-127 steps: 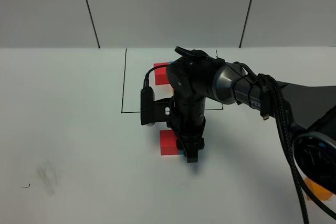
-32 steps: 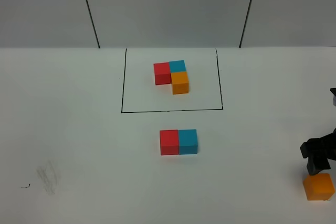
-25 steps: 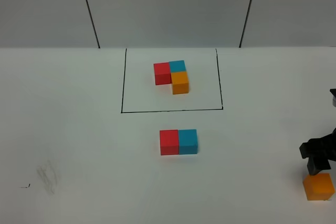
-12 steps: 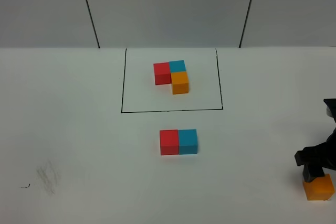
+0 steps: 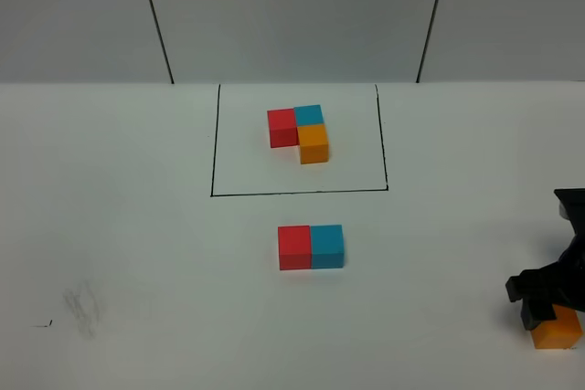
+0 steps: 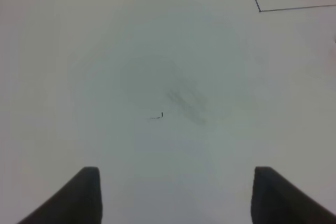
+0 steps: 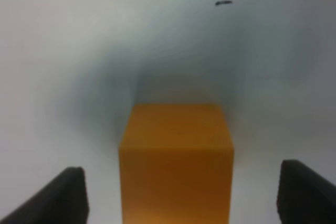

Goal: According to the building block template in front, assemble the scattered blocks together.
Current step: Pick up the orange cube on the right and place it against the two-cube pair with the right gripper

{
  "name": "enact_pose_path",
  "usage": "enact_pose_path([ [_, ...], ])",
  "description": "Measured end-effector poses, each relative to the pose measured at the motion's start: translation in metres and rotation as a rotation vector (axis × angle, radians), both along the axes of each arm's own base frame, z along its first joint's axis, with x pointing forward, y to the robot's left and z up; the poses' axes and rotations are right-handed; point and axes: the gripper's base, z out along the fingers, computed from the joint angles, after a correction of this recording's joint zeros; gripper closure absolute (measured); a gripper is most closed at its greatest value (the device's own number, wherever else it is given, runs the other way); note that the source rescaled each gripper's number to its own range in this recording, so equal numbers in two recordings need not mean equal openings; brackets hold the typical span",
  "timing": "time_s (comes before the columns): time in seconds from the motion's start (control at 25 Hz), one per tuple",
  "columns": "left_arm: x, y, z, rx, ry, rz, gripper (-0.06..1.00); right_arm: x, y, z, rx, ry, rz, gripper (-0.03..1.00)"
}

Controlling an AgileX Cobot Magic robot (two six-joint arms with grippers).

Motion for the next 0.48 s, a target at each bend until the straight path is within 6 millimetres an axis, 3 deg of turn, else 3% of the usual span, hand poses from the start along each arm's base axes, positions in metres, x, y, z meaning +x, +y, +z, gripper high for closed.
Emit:
enact_pose_path([
  [0.48, 0.0000, 0.0000, 0.0000, 0.000, 0.000, 0.000, 0.40, 0.0025, 0.0001, -0.0087, -0.001, 0.011, -0.003, 0.44],
])
